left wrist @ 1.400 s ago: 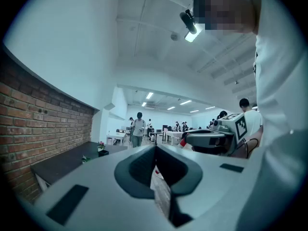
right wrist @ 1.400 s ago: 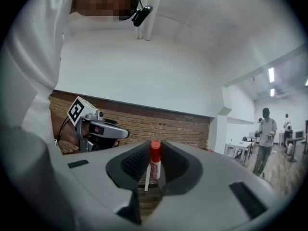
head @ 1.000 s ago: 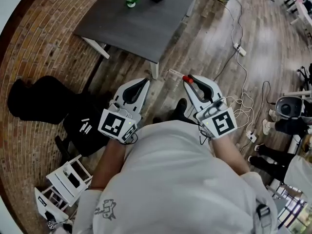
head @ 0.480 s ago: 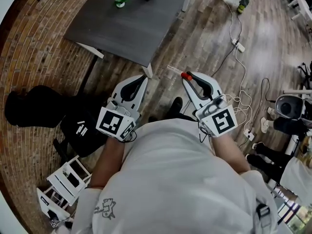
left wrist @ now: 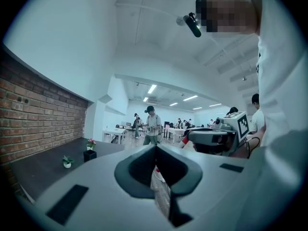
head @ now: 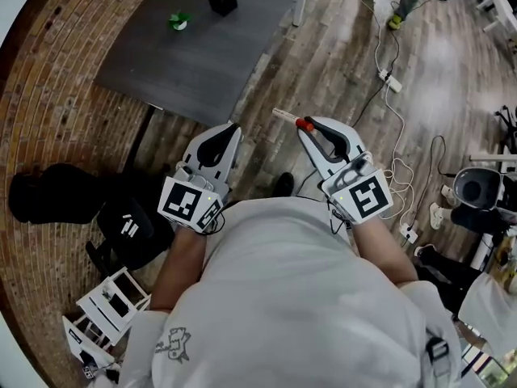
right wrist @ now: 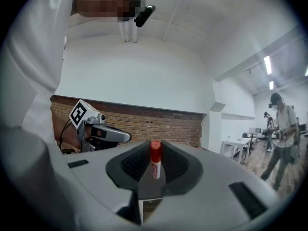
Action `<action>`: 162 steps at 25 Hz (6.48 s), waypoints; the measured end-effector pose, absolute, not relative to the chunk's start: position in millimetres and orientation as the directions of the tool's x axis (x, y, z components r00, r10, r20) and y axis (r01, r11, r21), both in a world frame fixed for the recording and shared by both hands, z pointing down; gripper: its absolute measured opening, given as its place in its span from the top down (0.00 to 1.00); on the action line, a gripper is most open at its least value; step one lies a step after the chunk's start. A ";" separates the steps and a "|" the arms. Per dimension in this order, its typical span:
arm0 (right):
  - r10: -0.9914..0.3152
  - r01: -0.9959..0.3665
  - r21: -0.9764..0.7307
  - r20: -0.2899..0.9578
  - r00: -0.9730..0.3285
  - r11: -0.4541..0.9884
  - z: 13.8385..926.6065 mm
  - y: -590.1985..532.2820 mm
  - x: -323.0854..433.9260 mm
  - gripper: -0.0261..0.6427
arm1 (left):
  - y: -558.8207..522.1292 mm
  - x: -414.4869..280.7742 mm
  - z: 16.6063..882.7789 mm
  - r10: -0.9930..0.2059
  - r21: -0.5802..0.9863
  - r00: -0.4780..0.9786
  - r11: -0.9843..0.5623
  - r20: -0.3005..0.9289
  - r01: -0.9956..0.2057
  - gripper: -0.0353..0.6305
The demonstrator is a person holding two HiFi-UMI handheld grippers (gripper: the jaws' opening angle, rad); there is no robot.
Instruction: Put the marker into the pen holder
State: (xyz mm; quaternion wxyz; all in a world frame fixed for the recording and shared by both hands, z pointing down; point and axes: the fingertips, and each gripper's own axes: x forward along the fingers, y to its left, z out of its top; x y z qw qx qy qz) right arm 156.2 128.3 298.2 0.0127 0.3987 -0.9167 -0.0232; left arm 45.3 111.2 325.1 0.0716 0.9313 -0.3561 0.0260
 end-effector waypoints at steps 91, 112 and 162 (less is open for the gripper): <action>-0.673 -0.678 0.048 0.184 -0.716 0.734 377.5 -312.8 53.9 0.86 | -283.5 -66.2 394.4 -0.675 0.202 0.708 -0.678 0.209 -0.706 0.93; -0.603 -0.620 -0.004 0.228 -0.765 0.785 448.5 -442.8 45.3 0.85 | -401.8 -67.3 445.8 -0.725 0.158 0.639 -0.621 0.256 -0.768 0.93; -0.680 -0.693 0.074 0.288 -0.674 0.717 469.4 -379.3 9.2 0.80 | -334.6 -87.9 434.9 -0.707 0.157 0.671 -0.653 0.223 -0.741 0.93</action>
